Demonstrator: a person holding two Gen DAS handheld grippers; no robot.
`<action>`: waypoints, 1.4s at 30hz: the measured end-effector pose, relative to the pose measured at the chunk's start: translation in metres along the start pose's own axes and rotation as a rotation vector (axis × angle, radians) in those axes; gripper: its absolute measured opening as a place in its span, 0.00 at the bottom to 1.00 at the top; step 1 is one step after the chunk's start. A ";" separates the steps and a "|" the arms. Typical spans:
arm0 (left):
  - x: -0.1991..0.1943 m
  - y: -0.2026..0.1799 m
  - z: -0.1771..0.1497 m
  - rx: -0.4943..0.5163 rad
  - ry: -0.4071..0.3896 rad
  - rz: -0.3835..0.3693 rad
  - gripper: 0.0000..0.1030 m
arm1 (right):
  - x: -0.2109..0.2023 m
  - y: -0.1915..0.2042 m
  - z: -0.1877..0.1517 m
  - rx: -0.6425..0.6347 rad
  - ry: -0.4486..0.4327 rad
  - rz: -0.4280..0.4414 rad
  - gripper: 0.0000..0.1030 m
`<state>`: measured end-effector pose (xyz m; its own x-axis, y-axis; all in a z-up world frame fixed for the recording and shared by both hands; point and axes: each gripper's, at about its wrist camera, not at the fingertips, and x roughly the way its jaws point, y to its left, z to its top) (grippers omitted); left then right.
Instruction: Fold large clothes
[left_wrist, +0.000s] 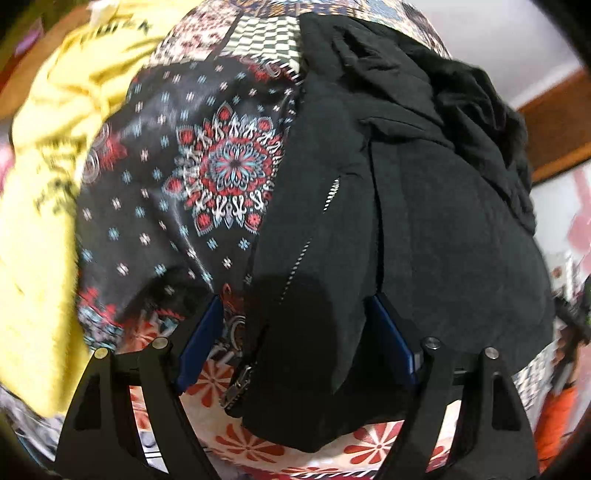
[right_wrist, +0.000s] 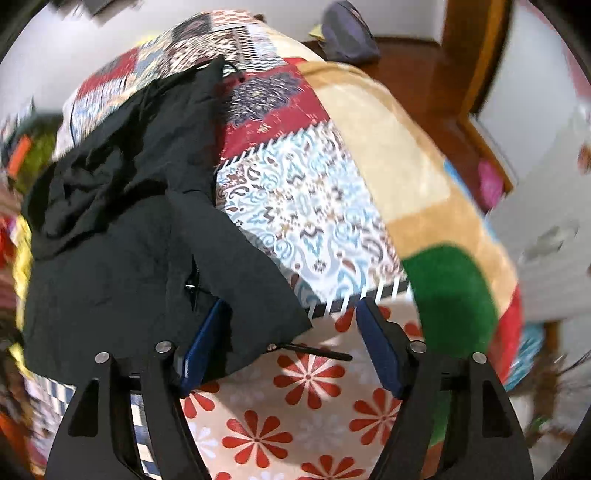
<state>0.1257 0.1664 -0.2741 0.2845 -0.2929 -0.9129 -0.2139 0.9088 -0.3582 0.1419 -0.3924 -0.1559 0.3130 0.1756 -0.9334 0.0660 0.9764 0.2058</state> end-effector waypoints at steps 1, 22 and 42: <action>0.000 0.002 -0.002 -0.014 -0.001 -0.036 0.65 | 0.001 -0.003 -0.002 0.021 -0.004 0.019 0.69; -0.053 -0.028 0.004 0.171 -0.094 0.110 0.28 | -0.024 0.043 0.014 -0.121 -0.129 0.075 0.12; -0.098 -0.067 0.209 0.022 -0.351 -0.080 0.26 | -0.044 0.113 0.181 -0.159 -0.342 0.145 0.09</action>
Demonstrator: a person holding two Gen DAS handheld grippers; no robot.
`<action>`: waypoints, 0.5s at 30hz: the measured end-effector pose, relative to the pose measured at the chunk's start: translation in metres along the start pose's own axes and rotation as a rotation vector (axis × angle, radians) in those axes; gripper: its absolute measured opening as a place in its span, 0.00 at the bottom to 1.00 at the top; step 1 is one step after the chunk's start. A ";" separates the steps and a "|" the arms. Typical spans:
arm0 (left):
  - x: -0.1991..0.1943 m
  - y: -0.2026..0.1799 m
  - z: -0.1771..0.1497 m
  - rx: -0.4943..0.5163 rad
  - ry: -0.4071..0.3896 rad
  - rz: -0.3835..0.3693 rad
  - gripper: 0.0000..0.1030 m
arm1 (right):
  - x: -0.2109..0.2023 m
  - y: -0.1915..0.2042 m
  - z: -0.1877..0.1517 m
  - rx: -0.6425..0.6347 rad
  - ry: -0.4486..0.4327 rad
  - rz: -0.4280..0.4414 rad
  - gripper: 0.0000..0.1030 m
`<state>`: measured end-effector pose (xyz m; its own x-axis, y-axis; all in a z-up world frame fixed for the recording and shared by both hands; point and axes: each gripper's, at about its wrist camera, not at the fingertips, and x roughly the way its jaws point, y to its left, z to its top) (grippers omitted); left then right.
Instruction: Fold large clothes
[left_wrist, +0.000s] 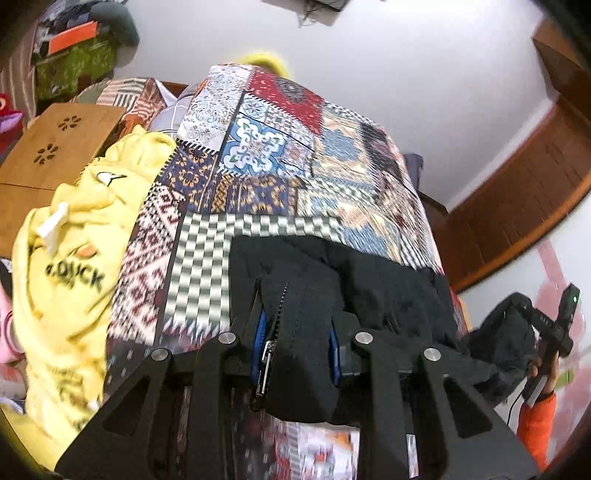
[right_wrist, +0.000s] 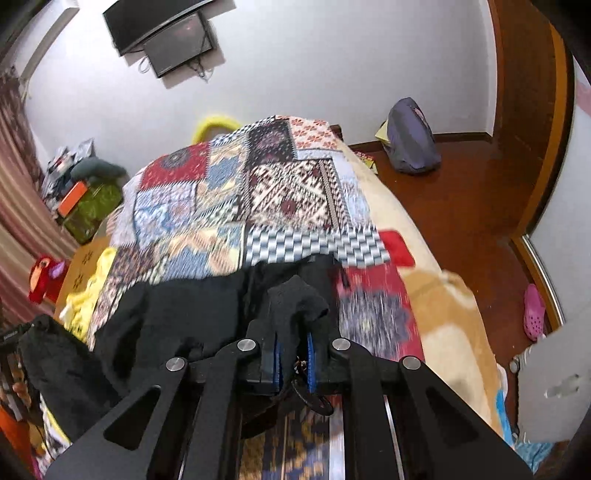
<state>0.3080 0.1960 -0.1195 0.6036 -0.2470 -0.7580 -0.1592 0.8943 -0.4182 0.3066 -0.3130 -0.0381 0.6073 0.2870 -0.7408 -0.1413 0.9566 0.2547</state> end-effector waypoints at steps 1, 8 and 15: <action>0.011 0.002 0.008 -0.012 0.003 0.008 0.26 | 0.013 0.000 0.010 0.006 0.002 -0.012 0.09; 0.116 0.044 0.033 -0.171 0.105 0.025 0.26 | 0.101 -0.022 0.037 0.095 0.096 -0.037 0.09; 0.178 0.059 0.032 -0.182 0.188 0.027 0.27 | 0.184 -0.033 0.030 0.163 0.228 -0.028 0.10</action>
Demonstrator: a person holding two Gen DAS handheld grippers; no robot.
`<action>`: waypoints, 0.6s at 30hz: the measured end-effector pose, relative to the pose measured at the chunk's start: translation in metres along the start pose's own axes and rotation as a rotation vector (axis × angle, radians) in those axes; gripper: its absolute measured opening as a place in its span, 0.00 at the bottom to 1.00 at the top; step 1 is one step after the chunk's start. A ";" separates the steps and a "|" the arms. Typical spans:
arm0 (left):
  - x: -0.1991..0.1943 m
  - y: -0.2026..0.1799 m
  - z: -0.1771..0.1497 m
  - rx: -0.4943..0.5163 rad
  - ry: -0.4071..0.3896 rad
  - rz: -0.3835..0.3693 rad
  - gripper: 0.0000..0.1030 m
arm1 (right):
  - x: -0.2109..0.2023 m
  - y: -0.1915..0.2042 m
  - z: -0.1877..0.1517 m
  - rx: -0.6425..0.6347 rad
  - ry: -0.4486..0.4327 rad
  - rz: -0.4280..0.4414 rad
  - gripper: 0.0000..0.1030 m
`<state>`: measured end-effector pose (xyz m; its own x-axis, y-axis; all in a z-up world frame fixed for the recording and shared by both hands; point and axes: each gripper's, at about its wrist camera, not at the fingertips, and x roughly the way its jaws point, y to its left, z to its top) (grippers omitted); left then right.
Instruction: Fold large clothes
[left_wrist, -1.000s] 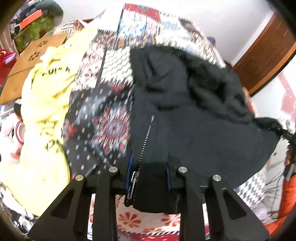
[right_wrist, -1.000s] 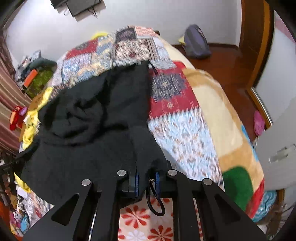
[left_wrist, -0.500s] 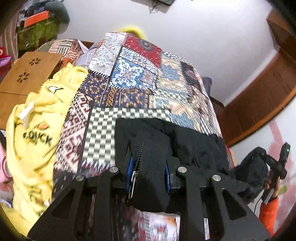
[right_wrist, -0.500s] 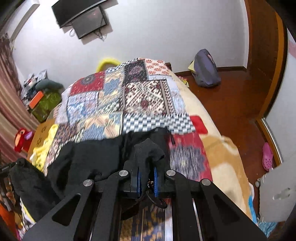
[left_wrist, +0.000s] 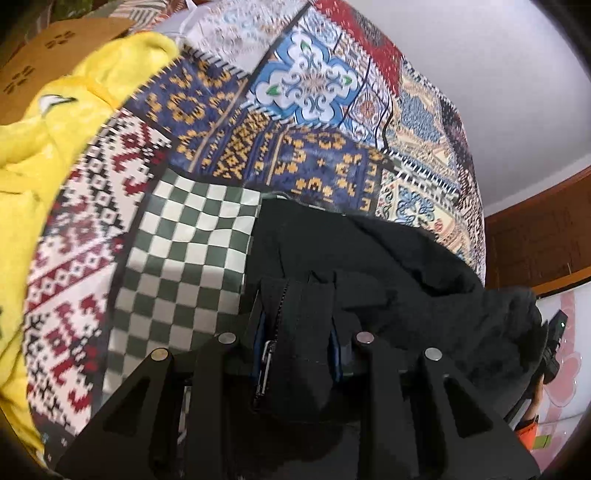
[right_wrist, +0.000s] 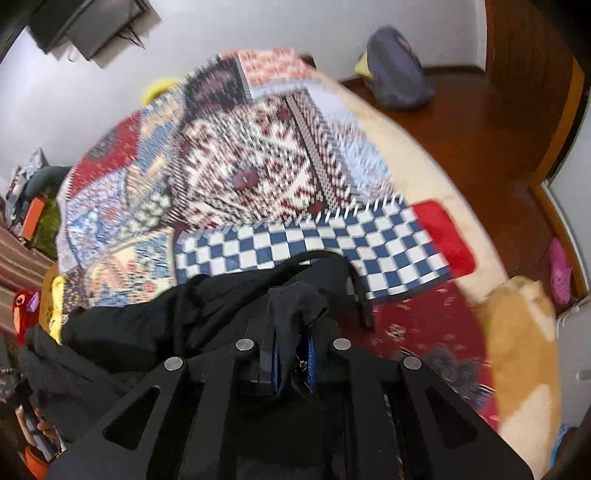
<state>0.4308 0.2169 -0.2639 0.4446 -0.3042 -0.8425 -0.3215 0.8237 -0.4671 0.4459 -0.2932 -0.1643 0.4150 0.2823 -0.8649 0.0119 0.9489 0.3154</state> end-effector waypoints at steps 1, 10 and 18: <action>0.004 0.000 0.000 0.011 0.006 -0.002 0.27 | 0.009 0.000 0.001 0.000 0.015 0.003 0.10; -0.022 -0.004 0.012 0.047 0.031 -0.015 0.29 | -0.010 0.004 0.007 -0.031 0.068 -0.035 0.20; -0.084 -0.032 0.003 0.170 -0.036 0.073 0.43 | -0.096 0.014 0.003 -0.124 -0.083 -0.069 0.49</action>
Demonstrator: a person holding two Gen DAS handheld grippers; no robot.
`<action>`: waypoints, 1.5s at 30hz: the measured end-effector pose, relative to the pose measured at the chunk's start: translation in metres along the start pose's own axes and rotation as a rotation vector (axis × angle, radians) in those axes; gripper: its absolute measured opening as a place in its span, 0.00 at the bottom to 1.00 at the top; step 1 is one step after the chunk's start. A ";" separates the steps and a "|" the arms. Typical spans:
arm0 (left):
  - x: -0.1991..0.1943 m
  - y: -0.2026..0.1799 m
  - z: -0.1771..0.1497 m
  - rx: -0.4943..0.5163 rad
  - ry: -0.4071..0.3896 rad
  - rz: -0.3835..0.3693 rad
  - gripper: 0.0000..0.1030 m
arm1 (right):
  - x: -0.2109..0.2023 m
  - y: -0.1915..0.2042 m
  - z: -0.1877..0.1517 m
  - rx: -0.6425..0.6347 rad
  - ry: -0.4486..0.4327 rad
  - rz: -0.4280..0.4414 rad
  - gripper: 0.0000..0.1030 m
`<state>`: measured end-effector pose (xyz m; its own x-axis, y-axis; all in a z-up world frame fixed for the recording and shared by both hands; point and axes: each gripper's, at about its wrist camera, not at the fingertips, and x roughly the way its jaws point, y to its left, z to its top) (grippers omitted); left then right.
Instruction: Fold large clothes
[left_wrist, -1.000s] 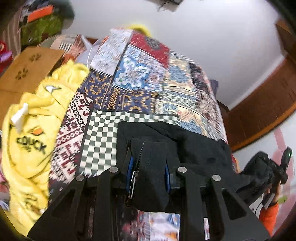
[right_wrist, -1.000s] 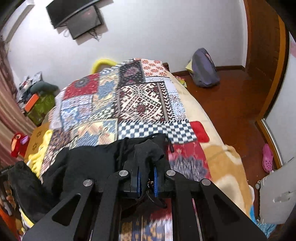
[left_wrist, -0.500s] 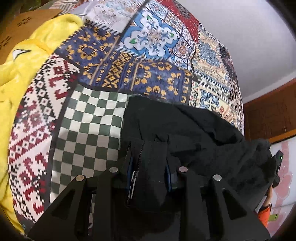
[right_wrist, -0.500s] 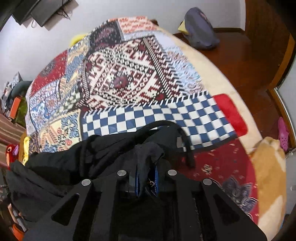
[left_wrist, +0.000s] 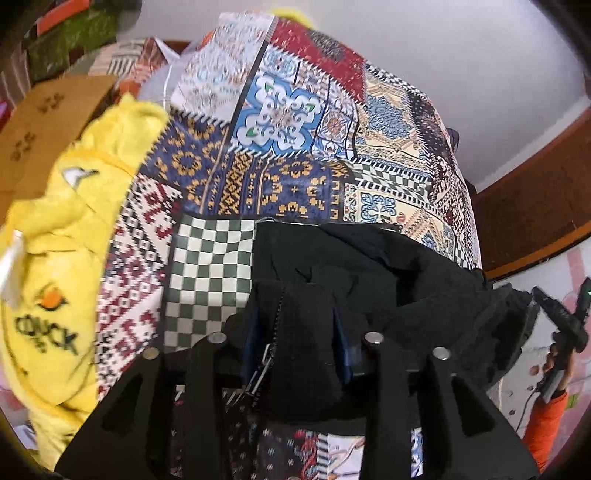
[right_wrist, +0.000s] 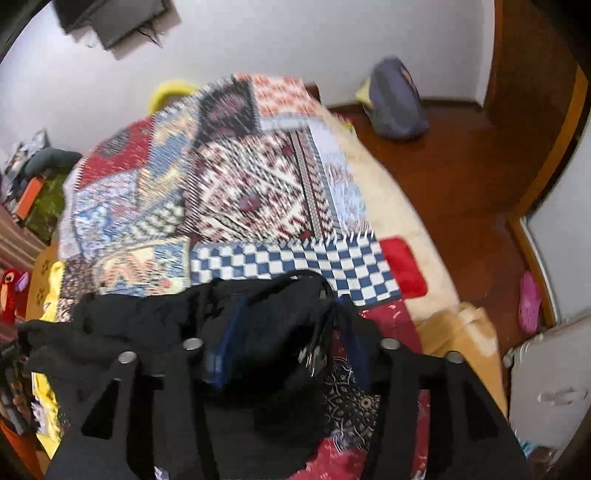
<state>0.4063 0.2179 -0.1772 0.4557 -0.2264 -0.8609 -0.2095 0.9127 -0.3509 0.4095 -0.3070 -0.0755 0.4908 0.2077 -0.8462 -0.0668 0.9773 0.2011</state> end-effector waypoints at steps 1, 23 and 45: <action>-0.008 -0.001 -0.001 0.012 -0.028 0.014 0.53 | -0.010 0.002 -0.001 -0.012 -0.023 0.006 0.50; 0.008 -0.132 -0.095 0.399 -0.087 0.019 0.64 | -0.014 0.109 -0.092 -0.272 0.000 0.209 0.59; 0.107 -0.135 -0.024 0.293 -0.064 0.075 0.82 | 0.090 0.117 -0.066 -0.248 0.088 0.147 0.70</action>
<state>0.4626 0.0627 -0.2304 0.5042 -0.1414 -0.8519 0.0095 0.9874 -0.1582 0.3890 -0.1716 -0.1608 0.3836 0.3400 -0.8586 -0.3471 0.9147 0.2071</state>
